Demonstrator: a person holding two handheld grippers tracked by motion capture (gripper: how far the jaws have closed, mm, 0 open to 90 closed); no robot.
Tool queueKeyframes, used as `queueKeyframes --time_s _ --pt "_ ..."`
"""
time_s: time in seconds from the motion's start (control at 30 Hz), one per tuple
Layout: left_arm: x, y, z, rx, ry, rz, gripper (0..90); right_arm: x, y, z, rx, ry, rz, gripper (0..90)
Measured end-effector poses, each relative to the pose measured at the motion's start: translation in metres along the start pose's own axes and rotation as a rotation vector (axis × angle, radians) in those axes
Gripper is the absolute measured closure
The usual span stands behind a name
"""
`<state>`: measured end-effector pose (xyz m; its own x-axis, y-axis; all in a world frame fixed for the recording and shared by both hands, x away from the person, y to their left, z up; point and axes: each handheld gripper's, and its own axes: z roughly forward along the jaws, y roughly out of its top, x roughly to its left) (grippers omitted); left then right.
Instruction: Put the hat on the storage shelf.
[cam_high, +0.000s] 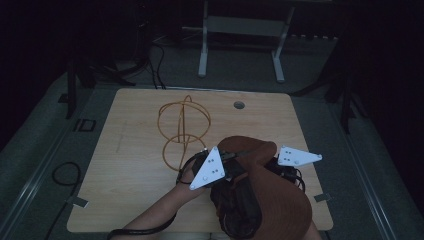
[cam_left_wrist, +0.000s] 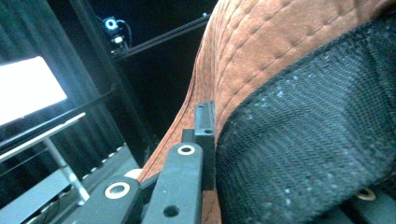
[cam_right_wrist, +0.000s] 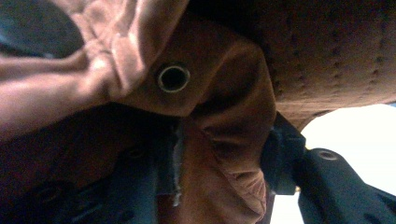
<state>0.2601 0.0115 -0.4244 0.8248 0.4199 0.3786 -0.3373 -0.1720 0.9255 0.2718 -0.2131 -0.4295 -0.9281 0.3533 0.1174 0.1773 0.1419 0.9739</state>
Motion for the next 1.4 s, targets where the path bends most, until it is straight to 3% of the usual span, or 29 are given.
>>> queueKeyframes --time_s 0.17,0.23,0.4,0.57,0.7,0.73,0.83,1.07,1.13,1.23,1.4 --pt "0.002 0.001 0.000 0.013 -0.020 -0.007 85.6 -0.004 -0.001 0.001 0.010 0.014 0.009 80.7" --pt "0.004 0.002 0.000 0.020 -0.046 -0.021 85.0 -0.004 -0.001 0.000 0.015 0.020 0.009 84.7" --pt "0.009 0.007 -0.001 0.040 -0.076 -0.054 77.0 -0.002 0.000 -0.003 0.020 0.037 0.015 86.3" --pt "0.015 0.017 -0.004 0.061 -0.060 -0.109 59.3 -0.003 0.002 -0.012 -0.008 0.029 0.006 86.5" --pt "0.018 0.022 -0.009 0.093 -0.055 -0.124 54.8 -0.005 0.006 -0.018 -0.023 0.008 0.011 86.5" --pt "0.021 0.023 -0.014 0.094 -0.055 -0.144 54.8 -0.007 0.011 -0.024 -0.039 -0.015 0.005 86.5" --pt "0.023 0.022 -0.023 0.119 -0.034 -0.147 54.6 -0.010 0.017 -0.032 -0.064 -0.045 0.004 86.5" --pt "0.030 0.004 -0.052 0.173 0.002 -0.198 54.5 -0.027 0.037 -0.049 -0.114 -0.113 0.005 86.4" --pt "0.031 0.001 -0.057 0.180 0.008 -0.204 54.5 -0.030 0.040 -0.049 -0.124 -0.124 0.005 86.4" --pt "0.030 -0.011 -0.076 0.195 0.023 -0.231 54.4 -0.040 0.053 -0.048 -0.137 -0.169 -0.005 86.4" --pt "0.027 -0.028 -0.102 0.237 0.082 -0.236 54.5 -0.055 0.071 -0.037 -0.141 -0.197 -0.009 86.3"
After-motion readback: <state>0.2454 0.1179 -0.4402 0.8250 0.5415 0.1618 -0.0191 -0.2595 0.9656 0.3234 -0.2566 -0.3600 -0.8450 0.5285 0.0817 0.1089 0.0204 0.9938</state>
